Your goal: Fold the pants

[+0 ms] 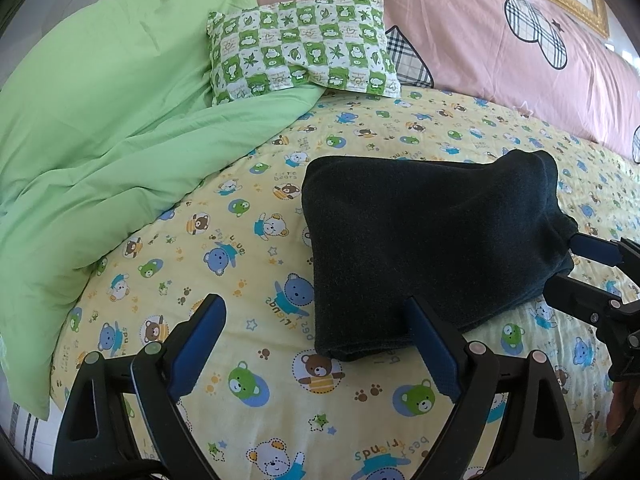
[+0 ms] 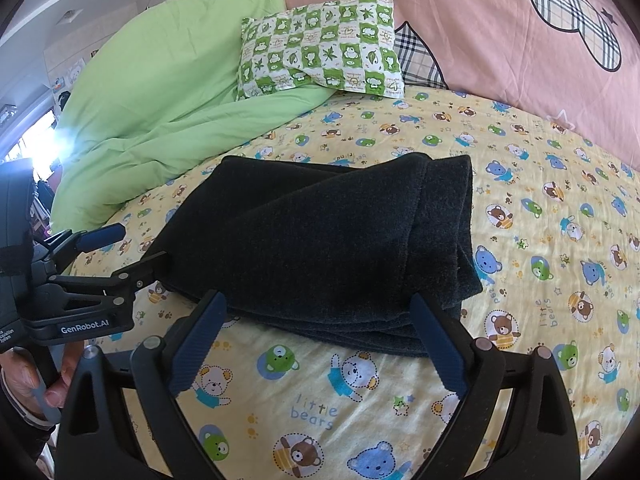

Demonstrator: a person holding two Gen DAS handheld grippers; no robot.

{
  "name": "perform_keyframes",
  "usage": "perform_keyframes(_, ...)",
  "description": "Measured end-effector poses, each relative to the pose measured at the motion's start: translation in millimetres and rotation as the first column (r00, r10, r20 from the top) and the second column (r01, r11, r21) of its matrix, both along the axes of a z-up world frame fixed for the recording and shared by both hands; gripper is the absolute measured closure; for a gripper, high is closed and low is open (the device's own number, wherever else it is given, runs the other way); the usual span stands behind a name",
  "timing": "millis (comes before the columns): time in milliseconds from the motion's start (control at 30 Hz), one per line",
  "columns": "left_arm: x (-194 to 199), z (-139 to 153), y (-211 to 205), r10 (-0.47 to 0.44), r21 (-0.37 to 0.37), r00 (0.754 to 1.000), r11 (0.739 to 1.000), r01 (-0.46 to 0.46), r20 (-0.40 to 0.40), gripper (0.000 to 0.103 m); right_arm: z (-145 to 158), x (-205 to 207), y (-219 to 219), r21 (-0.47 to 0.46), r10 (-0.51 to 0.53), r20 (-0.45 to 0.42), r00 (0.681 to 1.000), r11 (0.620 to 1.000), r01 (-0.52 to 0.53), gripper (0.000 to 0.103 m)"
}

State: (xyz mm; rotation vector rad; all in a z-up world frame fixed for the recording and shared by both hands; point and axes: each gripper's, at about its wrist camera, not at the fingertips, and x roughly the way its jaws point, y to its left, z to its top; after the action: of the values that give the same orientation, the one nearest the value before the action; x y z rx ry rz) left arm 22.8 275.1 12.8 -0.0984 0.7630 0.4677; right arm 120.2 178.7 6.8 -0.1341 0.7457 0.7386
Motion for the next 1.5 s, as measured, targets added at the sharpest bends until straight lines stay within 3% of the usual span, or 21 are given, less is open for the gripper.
perform_keyframes(467,1.3,-0.3,-2.0,-0.009,0.027,1.000,1.000,0.009,-0.005,0.011,0.2,-0.1,0.1,0.002,0.000,-0.001,1.000,1.000,0.000,0.009)
perform_keyframes(867,3.8,0.1,6.1,-0.004,-0.028,1.000,1.000,0.004,-0.004,0.010,2.6,-0.7,0.4,0.006,-0.003,0.002,1.000,1.000,0.003,0.009)
perform_keyframes(1167,7.1,18.4,7.1,0.012,0.040,0.999,0.999,-0.014,0.046,0.010,15.2,2.6,-5.4,0.029,-0.027,0.019,0.999,0.999,0.026,0.009)
perform_keyframes(1500,16.6,21.9,6.3,0.002,0.038,0.999,0.999,-0.003,0.049,0.010,19.1,8.5,-12.7,0.054,-0.044,0.005,0.999,0.998,0.044,0.009)
